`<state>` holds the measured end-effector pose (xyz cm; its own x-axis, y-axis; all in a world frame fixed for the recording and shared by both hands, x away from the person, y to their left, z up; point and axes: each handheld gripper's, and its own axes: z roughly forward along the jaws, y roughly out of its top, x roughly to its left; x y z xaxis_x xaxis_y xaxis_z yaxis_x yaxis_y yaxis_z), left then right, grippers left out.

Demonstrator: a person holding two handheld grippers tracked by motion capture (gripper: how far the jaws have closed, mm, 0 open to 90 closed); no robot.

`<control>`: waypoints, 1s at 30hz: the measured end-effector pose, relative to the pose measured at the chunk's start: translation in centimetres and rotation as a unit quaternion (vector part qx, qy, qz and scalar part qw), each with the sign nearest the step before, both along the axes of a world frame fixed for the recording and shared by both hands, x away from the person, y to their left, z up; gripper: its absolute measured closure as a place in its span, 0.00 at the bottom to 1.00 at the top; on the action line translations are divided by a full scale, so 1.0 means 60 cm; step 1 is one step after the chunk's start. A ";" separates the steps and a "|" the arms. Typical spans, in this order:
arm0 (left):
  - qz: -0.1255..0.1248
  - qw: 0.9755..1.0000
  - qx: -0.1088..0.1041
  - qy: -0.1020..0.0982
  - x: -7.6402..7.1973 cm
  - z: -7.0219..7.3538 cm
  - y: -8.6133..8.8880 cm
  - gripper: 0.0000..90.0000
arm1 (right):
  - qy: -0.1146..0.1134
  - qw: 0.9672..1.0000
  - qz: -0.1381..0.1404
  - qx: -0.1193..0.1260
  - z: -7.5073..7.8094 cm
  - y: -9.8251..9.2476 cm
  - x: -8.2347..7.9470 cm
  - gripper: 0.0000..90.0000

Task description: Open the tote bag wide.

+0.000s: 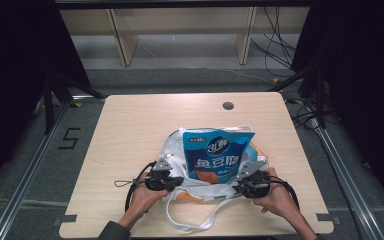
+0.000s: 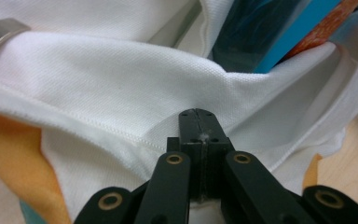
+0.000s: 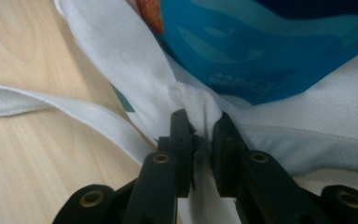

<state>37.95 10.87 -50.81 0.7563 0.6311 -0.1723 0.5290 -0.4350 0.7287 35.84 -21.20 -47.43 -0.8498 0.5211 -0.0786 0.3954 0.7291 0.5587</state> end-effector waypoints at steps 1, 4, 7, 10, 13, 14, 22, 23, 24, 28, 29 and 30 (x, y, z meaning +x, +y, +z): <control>-0.003 1.000 0.006 -0.009 0.001 -0.001 -0.003 1.00 | 0.012 1.000 -0.021 -0.002 -0.002 0.000 -0.004 0.91; 0.001 1.000 0.020 -0.023 -0.006 0.001 -0.008 1.00 | 0.001 1.000 -0.030 0.000 -0.015 0.001 -0.011 0.90; 0.007 1.000 0.011 -0.015 -0.005 0.008 -0.006 0.98 | 0.005 0.999 -0.027 0.016 -0.007 -0.004 -0.009 0.81; 0.007 0.999 -0.017 -0.033 -0.012 0.043 0.001 0.87 | 0.005 0.999 -0.003 0.053 0.027 -0.015 -0.017 0.69; 0.012 0.996 -0.049 -0.069 -0.016 0.092 0.016 0.85 | -0.028 0.993 0.004 0.116 0.092 -0.047 -0.028 0.65; 0.011 0.995 -0.051 -0.082 -0.015 0.108 0.023 0.84 | -0.037 0.991 -0.005 0.130 0.111 -0.058 -0.031 0.65; 0.082 0.988 -0.085 -0.100 0.021 0.143 0.053 0.78 | -0.118 0.976 -0.114 0.141 0.159 -0.100 0.001 0.63; 0.086 0.988 -0.079 -0.099 0.026 0.141 0.054 0.77 | -0.121 0.977 -0.113 0.136 0.155 -0.100 0.011 0.62; 0.094 0.987 -0.085 -0.098 0.034 0.135 0.051 0.76 | -0.121 0.976 -0.120 0.138 0.151 -0.097 0.017 0.63; 0.122 0.984 -0.083 -0.097 0.064 0.122 0.045 0.76 | -0.117 0.977 -0.125 0.125 0.135 -0.080 0.057 0.72; 0.127 0.984 -0.083 -0.097 0.070 0.118 0.044 0.76 | -0.123 0.978 -0.118 0.118 0.129 -0.078 0.070 0.77; 0.130 0.984 -0.079 -0.096 0.082 0.109 0.041 0.76 | -0.128 0.979 -0.118 0.107 0.125 -0.077 0.079 0.83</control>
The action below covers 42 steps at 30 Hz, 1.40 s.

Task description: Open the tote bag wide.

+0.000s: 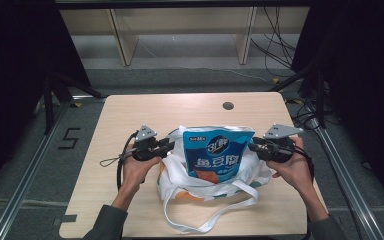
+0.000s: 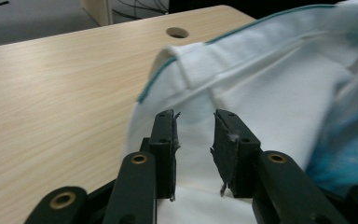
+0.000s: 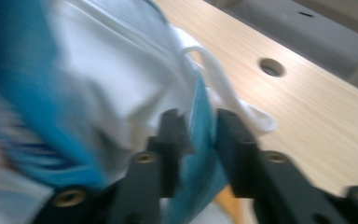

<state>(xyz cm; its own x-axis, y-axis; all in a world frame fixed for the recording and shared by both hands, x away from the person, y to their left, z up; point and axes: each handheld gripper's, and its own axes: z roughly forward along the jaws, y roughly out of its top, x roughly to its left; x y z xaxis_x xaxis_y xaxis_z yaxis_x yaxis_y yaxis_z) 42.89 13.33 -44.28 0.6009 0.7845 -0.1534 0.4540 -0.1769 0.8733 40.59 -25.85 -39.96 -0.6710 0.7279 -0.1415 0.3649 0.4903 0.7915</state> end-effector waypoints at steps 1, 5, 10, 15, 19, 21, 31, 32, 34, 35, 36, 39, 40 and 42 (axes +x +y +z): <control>0.002 1.000 0.003 0.003 0.010 -0.009 -0.003 0.77 | -0.004 1.000 -0.012 -0.022 -0.009 0.000 0.014 0.89; -0.007 0.999 0.050 0.018 0.045 -0.045 -0.015 0.87 | 0.017 0.999 -0.024 -0.036 -0.048 -0.018 0.044 0.98; -0.029 0.989 0.125 0.070 0.061 -0.114 -0.034 0.96 | 0.058 0.992 -0.042 -0.101 -0.110 -0.027 0.058 0.98; -0.029 0.989 0.126 0.068 0.058 -0.119 -0.036 0.99 | 0.082 0.988 -0.037 -0.125 -0.159 -0.021 0.062 0.98; -0.028 0.991 0.110 0.073 0.056 -0.106 -0.034 0.88 | 0.089 0.989 -0.045 -0.109 -0.155 -0.026 0.063 0.94; -0.028 0.993 0.099 0.061 0.046 -0.085 -0.030 0.81 | 0.082 0.990 -0.061 -0.101 -0.146 -0.029 0.062 0.81; -0.069 0.995 0.062 0.025 -0.072 -0.026 -0.046 0.79 | 0.016 1.000 -0.002 0.000 -0.034 -0.022 -0.032 0.75; -0.074 0.995 0.065 0.023 -0.080 -0.030 -0.047 0.80 | 0.032 0.999 0.016 0.015 -0.034 -0.014 -0.039 0.78; -0.079 0.995 0.055 0.037 -0.094 -0.041 -0.050 0.81 | 0.051 0.997 0.046 0.023 -0.041 -0.001 -0.046 0.84; -0.085 0.993 0.069 0.040 -0.100 -0.044 -0.050 0.81 | 0.065 0.996 0.060 0.023 -0.049 0.008 -0.050 0.87; -0.090 0.993 0.071 0.041 -0.104 -0.050 -0.049 0.82 | 0.072 0.995 0.071 0.020 -0.054 0.011 -0.051 0.89; -0.097 0.992 0.049 0.060 -0.116 -0.062 -0.050 0.84 | 0.082 0.993 0.089 0.008 -0.068 0.020 -0.047 0.95; -0.100 0.992 0.052 0.056 -0.120 -0.064 -0.053 0.85 | 0.092 0.991 0.097 -0.002 -0.074 0.023 -0.050 0.96; -0.107 0.990 0.083 0.046 -0.129 -0.072 -0.063 0.86 | 0.093 0.990 0.108 -0.020 -0.086 0.030 -0.052 0.97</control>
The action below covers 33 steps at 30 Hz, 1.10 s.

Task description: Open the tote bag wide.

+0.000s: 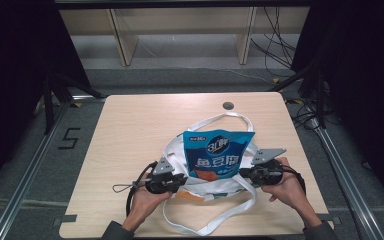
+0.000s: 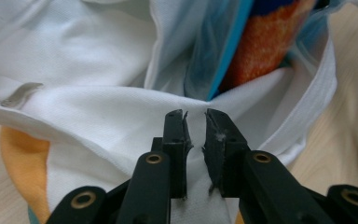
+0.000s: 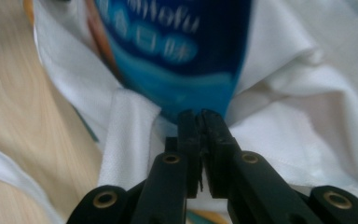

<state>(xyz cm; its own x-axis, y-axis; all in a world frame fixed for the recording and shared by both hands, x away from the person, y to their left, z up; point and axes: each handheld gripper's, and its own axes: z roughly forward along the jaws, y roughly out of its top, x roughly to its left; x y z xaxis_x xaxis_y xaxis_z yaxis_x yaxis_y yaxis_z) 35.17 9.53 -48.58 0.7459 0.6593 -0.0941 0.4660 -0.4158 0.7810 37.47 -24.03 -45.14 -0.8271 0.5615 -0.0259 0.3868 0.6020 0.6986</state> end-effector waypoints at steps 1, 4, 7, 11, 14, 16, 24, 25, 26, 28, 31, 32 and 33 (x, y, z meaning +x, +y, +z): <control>-0.004 1.000 0.007 0.001 -0.002 -0.005 -0.005 0.87 | 0.006 1.000 0.004 -0.017 -0.011 0.004 0.001 0.98; -0.017 0.999 0.049 -0.007 -0.007 -0.031 -0.022 0.89 | 0.029 0.999 0.006 -0.033 -0.038 0.016 0.004 1.00; -0.015 0.998 0.053 -0.008 -0.003 -0.037 -0.026 0.90 | 0.026 0.998 -0.011 -0.063 -0.061 0.037 -0.004 1.00; -0.012 0.998 0.053 -0.013 -0.006 -0.038 -0.026 0.90 | 0.044 0.997 -0.037 -0.053 -0.060 0.031 -0.009 1.00; -0.010 0.999 0.050 -0.013 -0.007 -0.031 -0.026 0.90 | 0.034 0.999 -0.010 -0.030 -0.063 0.025 -0.002 1.00; -0.005 0.999 0.041 -0.012 -0.007 -0.024 -0.021 0.88 | 0.033 0.999 -0.009 -0.030 -0.061 0.026 -0.006 1.00; 0.021 1.000 0.008 -0.002 -0.005 -0.003 0.016 0.86 | 0.003 1.000 -0.029 -0.003 -0.033 -0.005 -0.003 0.93; 0.020 1.000 0.007 -0.003 -0.005 -0.003 0.018 0.86 | -0.006 0.999 -0.038 0.000 -0.035 -0.006 -0.004 0.94; 0.008 1.000 0.015 0.002 -0.004 -0.003 0.018 0.86 | -0.005 0.999 -0.045 -0.010 -0.032 -0.010 -0.006 0.95; 0.005 1.000 0.015 0.004 -0.003 -0.007 0.020 0.86 | -0.011 0.999 -0.043 -0.013 -0.034 -0.014 -0.008 0.96; -0.002 0.999 0.041 -0.003 0.003 -0.015 0.021 0.89 | 0.001 0.999 -0.043 -0.027 -0.045 -0.015 -0.006 0.99; 0.013 0.999 0.031 0.009 0.004 -0.022 0.018 0.90 | 0.011 0.999 -0.042 -0.033 -0.053 -0.014 -0.005 1.00; 0.013 0.999 0.027 0.010 0.010 -0.028 0.018 0.91 | 0.015 0.998 -0.045 -0.034 -0.060 -0.012 -0.004 1.00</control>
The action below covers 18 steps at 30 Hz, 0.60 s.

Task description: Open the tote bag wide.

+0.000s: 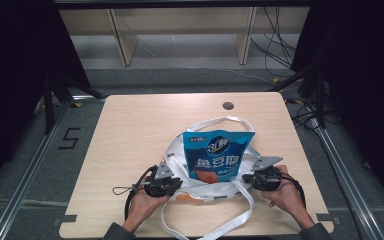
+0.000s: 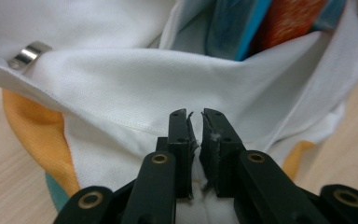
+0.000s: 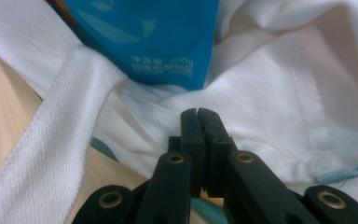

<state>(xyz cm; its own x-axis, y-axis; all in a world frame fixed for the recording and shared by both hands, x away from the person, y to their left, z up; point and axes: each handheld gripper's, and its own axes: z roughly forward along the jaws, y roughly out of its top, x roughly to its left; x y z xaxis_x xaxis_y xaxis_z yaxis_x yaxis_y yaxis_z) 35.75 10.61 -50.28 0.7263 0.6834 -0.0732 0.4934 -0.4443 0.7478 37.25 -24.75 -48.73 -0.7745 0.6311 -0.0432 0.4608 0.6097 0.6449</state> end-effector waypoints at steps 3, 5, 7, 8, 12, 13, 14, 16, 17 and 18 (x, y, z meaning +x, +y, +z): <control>0.002 1.000 0.012 -0.007 0.007 -0.007 -0.007 0.94 | -0.001 1.000 -0.003 -0.009 -0.003 0.005 0.001 1.00; 0.003 1.000 0.022 -0.013 0.016 -0.012 -0.011 0.96 | -0.008 1.000 -0.001 -0.016 -0.007 0.009 0.002 1.00; 0.004 1.000 0.012 -0.002 0.024 -0.014 -0.009 0.97 | -0.005 1.000 -0.008 -0.008 -0.009 0.008 0.009 1.00; 0.007 1.000 0.011 -0.003 0.029 -0.014 -0.008 0.97 | 0.002 1.000 -0.006 -0.012 -0.006 0.006 0.012 1.00; 0.017 1.000 0.009 -0.005 0.052 -0.016 -0.005 0.98 | -0.011 1.000 -0.015 -0.004 -0.011 0.009 0.028 1.00; 0.021 1.000 0.009 -0.006 0.060 -0.016 -0.006 0.98 | -0.016 1.000 -0.022 -0.004 -0.012 0.012 0.038 1.00; 0.017 1.000 0.016 -0.005 0.068 -0.014 -0.005 0.99 | -0.021 0.999 -0.025 -0.001 -0.014 0.014 0.044 1.00; 0.025 1.000 0.015 -0.008 0.086 -0.015 -0.006 0.99 | -0.019 0.999 -0.029 -0.004 -0.012 0.014 0.054 1.00; 0.028 0.999 0.014 -0.008 0.095 -0.015 -0.006 0.99 | -0.023 0.999 -0.034 0.004 -0.015 0.014 0.061 1.00; 0.032 0.999 0.011 -0.008 0.102 -0.016 -0.007 0.99 | -0.022 0.999 -0.039 0.007 -0.015 0.014 0.066 1.00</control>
<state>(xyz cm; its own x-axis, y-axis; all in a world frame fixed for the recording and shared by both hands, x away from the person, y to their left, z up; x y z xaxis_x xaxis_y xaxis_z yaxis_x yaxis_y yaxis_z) 41.90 10.20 -51.24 0.6817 0.7302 -0.0463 0.5090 -0.4279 0.7469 41.22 -23.89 -49.64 -0.7199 0.6909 -0.0664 0.4780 0.5628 0.6744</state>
